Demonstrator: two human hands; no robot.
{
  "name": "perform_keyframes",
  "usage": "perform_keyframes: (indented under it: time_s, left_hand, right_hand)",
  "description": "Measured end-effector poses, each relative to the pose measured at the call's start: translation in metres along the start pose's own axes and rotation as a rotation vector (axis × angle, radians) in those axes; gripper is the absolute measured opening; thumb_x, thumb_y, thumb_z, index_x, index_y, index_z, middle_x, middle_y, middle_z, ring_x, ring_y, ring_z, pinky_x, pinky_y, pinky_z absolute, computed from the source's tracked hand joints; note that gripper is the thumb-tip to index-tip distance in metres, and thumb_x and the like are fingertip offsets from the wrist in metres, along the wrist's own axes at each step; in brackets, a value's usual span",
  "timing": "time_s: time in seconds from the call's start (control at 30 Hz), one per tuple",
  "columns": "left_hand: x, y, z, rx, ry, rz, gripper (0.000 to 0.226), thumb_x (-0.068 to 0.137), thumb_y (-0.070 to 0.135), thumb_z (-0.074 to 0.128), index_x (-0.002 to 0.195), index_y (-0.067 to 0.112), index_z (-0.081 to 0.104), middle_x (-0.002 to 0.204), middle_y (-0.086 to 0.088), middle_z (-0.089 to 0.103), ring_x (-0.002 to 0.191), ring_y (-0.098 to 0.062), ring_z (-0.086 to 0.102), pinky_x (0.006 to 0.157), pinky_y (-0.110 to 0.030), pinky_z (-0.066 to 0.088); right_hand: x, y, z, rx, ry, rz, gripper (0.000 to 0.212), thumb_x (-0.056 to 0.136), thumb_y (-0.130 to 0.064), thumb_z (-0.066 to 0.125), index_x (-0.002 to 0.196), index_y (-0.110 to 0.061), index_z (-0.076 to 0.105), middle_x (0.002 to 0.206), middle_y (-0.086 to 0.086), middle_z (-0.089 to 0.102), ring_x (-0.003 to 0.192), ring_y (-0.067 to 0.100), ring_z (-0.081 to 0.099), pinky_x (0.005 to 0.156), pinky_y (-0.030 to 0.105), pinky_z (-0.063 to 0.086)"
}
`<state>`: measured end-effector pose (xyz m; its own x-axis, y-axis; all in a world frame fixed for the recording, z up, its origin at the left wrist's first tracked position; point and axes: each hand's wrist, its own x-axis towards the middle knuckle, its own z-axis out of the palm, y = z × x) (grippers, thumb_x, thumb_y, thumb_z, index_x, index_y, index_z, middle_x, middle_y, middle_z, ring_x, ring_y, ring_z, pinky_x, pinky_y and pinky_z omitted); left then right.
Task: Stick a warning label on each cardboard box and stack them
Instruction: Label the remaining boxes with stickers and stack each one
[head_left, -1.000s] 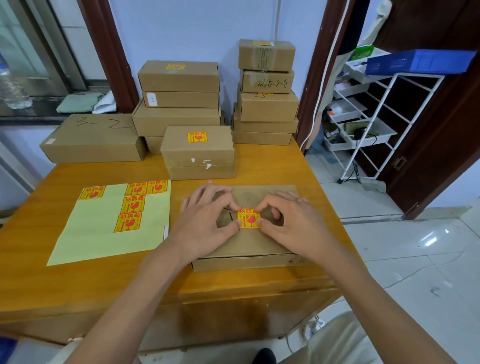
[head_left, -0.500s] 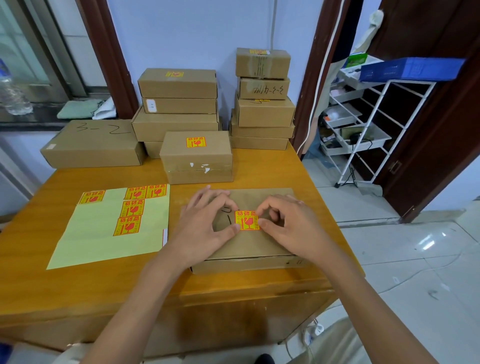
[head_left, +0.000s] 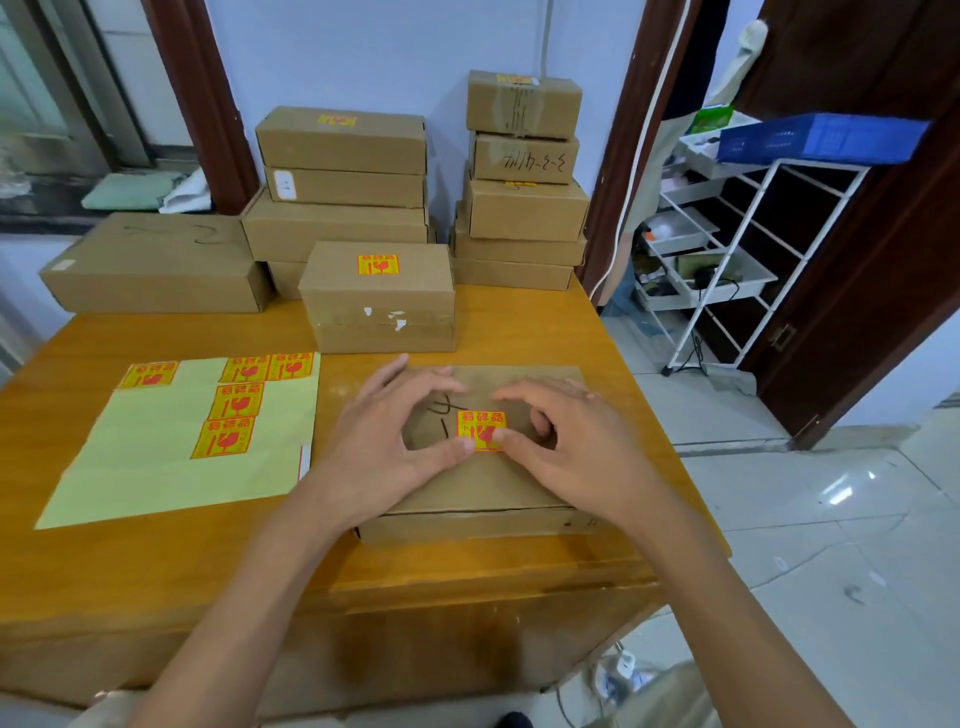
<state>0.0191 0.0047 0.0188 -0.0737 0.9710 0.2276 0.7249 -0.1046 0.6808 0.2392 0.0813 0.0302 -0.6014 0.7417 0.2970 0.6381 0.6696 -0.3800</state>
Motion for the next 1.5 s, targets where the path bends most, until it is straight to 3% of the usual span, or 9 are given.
perform_keyframes:
  time_s: [0.1,0.3,0.43,0.6,0.8,0.97,1.17,1.3,1.5]
  left_hand:
    - [0.001,-0.003,0.0,0.025,-0.017,0.027,0.055,0.07,0.081,0.058,0.119,0.055,0.063,0.15,0.034,0.041,0.152,0.0,0.012,0.122,-0.052,0.022]
    - [0.004,-0.006,0.002,0.066,-0.018,0.046,0.055,0.071,0.078,0.057,0.122,0.055,0.061,0.149,0.035,0.041,0.151,-0.001,0.013,0.122,-0.049,0.022]
    - [0.004,-0.004,0.001,0.128,-0.047,0.054,0.056,0.074,0.079,0.051,0.124,0.054,0.061,0.152,0.033,0.038,0.152,-0.004,0.012,0.122,-0.049,0.022]
    - [0.002,-0.003,0.0,0.209,-0.08,0.066,0.058,0.081,0.081,0.042,0.133,0.057,0.051,0.154,0.032,0.033,0.153,-0.006,0.009,0.12,-0.055,0.023]
    - [-0.001,0.001,0.0,0.092,-0.021,0.062,0.038,0.087,0.057,0.066,0.123,0.049,0.06,0.151,0.026,0.044,0.154,-0.01,0.012,0.124,-0.046,0.02]
    - [-0.001,0.0,0.0,0.051,-0.011,0.043,0.024,0.083,0.055,0.07,0.105,0.047,0.068,0.149,0.028,0.045,0.154,-0.009,0.014,0.122,-0.05,0.022]
    - [-0.003,0.004,-0.001,0.061,-0.011,0.019,0.043,0.09,0.05,0.067,0.131,0.048,0.054,0.147,0.031,0.043,0.154,-0.006,0.011,0.12,-0.042,0.026]
    - [-0.001,0.0,0.001,0.077,0.006,0.043,0.031,0.088,0.055,0.062,0.117,0.044,0.066,0.147,0.027,0.047,0.152,-0.008,0.016,0.123,-0.044,0.022]
    - [0.002,0.0,0.002,0.083,0.002,0.025,0.021,0.09,0.04,0.071,0.111,0.041,0.068,0.148,0.025,0.047,0.151,-0.009,0.017,0.122,-0.043,0.019]
  right_hand:
    - [-0.001,0.0,0.001,-0.035,-0.018,-0.016,0.051,0.087,-0.073,0.041,0.126,-0.048,0.064,0.077,-0.02,0.042,0.086,0.005,0.045,0.073,0.031,0.033]
    - [0.001,0.0,0.004,-0.049,0.007,-0.02,0.057,0.085,-0.078,0.033,0.124,-0.049,0.062,0.078,-0.018,0.044,0.087,0.006,0.043,0.075,0.031,0.03]
    - [-0.001,-0.001,0.003,-0.056,-0.004,-0.015,0.058,0.084,-0.08,0.036,0.125,-0.048,0.063,0.078,-0.023,0.037,0.093,0.005,0.042,0.081,0.032,0.031]
    - [-0.004,-0.003,-0.001,-0.052,-0.004,-0.025,0.04,0.093,-0.068,0.052,0.126,-0.048,0.063,0.078,-0.019,0.041,0.091,0.005,0.041,0.08,0.031,0.03]
    - [-0.003,0.002,0.001,0.067,0.042,0.005,0.011,0.095,-0.044,0.066,0.104,-0.038,0.068,0.073,-0.009,0.052,0.073,0.004,0.047,0.07,0.032,0.036]
    - [-0.003,0.002,0.001,0.054,0.029,0.014,0.009,0.094,-0.043,0.067,0.1,-0.037,0.067,0.073,-0.009,0.05,0.074,0.004,0.045,0.066,0.032,0.028]
    - [-0.002,0.003,0.002,0.04,0.063,0.012,0.01,0.102,-0.04,0.057,0.105,-0.037,0.067,0.073,-0.017,0.052,0.078,-0.004,0.047,0.069,0.03,0.032]
    - [-0.004,0.002,0.002,0.059,0.052,-0.027,0.01,0.094,-0.041,0.067,0.102,-0.036,0.066,0.072,-0.01,0.052,0.076,0.005,0.05,0.07,0.032,0.039]
    - [-0.004,0.003,0.001,0.036,0.038,-0.037,0.013,0.093,-0.044,0.068,0.103,-0.037,0.065,0.074,-0.009,0.051,0.076,0.007,0.048,0.07,0.033,0.038]
